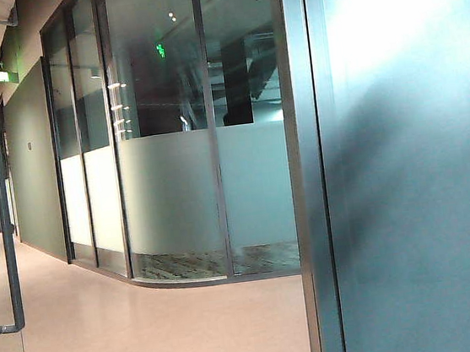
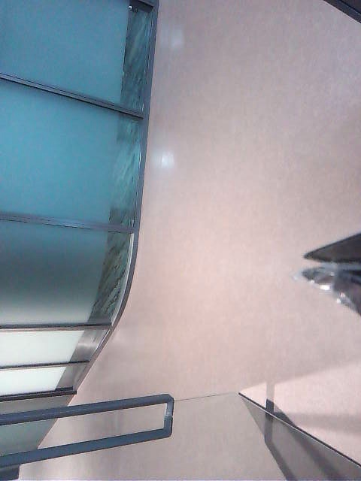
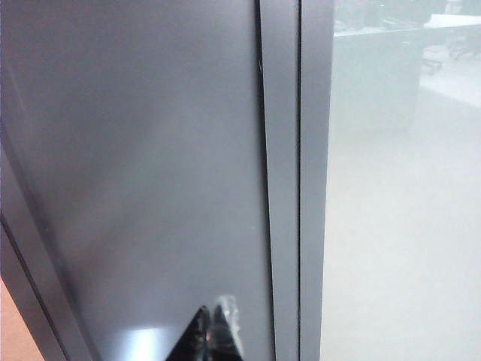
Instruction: Raise the arm to find the leftmost switch on the wall and turn off the lights.
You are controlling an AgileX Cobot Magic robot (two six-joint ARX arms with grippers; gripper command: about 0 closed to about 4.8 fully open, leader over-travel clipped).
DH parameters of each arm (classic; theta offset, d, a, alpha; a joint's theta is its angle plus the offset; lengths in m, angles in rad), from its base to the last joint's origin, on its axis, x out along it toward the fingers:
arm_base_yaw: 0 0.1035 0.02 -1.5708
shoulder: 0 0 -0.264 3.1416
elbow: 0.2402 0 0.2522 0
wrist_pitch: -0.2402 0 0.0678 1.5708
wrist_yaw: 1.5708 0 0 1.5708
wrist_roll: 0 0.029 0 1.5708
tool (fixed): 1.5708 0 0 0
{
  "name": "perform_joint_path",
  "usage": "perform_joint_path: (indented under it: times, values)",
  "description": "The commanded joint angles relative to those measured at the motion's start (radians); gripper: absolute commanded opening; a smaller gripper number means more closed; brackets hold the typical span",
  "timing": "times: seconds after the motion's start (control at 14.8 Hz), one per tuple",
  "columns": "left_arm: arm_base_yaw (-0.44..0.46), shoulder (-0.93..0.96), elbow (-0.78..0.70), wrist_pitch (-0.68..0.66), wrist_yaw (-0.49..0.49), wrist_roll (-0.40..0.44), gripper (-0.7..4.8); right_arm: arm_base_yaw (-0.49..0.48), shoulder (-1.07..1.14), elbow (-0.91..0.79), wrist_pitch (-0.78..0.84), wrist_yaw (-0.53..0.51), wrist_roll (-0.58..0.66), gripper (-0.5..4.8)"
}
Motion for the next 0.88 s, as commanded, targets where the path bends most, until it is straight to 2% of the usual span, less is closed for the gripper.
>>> perform_joint_path:
  times: [0.07,0.88]
  values:
    - [0.001,-0.001,0.002,0.01,0.003,0.0,-0.05,0.001,-0.025,0.001,-0.035,0.0,0.003,-0.01]
    - [0.001,-0.001,0.002,0.01,0.003,0.0,-0.05,0.002,-0.05,0.001,-0.063,0.0,0.015,-0.01]
